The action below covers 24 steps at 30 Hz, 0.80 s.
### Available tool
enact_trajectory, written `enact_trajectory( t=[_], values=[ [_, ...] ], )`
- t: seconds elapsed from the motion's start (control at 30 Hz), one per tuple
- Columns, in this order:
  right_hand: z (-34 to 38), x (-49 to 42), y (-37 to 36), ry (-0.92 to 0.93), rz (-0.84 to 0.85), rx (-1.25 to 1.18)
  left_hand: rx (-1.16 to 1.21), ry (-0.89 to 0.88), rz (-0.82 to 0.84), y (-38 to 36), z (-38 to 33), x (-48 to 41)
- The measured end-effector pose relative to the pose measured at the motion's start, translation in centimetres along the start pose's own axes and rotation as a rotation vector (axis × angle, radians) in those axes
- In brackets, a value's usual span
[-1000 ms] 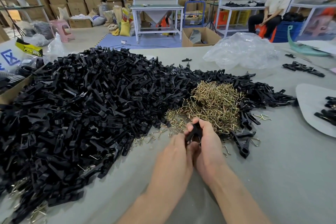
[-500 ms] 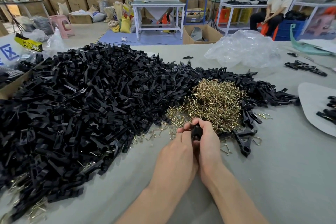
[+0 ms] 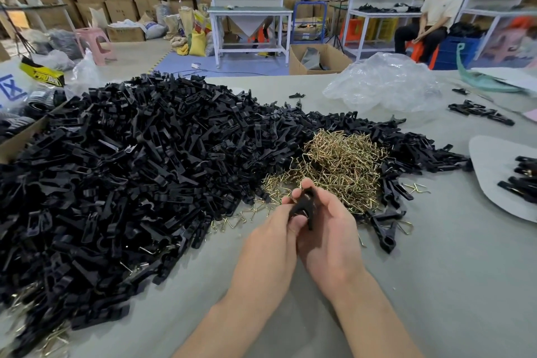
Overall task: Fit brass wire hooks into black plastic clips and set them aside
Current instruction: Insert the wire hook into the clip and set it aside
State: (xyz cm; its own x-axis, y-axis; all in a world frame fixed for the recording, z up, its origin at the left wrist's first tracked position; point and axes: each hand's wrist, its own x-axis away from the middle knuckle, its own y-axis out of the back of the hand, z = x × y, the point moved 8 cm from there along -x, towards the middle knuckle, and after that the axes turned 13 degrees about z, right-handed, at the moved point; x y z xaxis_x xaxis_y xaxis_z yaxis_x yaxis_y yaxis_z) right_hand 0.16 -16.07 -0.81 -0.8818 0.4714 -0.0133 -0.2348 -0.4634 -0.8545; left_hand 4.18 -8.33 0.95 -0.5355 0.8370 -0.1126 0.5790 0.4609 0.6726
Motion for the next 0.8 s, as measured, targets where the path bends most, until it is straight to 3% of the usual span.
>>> enact_trajectory(
  t=[0.3, 0.8],
  values=[
    [0.0, -0.2, 0.5, -0.018, 0.044, 0.14, 0.091, -0.063, -0.055, 0.7, 0.2, 0.5],
    [0.5, -0.1, 0.1, 0.019, 0.05, 0.494, 0.211, 0.006, -0.14, 1.4, 1.4, 0.4]
  ],
)
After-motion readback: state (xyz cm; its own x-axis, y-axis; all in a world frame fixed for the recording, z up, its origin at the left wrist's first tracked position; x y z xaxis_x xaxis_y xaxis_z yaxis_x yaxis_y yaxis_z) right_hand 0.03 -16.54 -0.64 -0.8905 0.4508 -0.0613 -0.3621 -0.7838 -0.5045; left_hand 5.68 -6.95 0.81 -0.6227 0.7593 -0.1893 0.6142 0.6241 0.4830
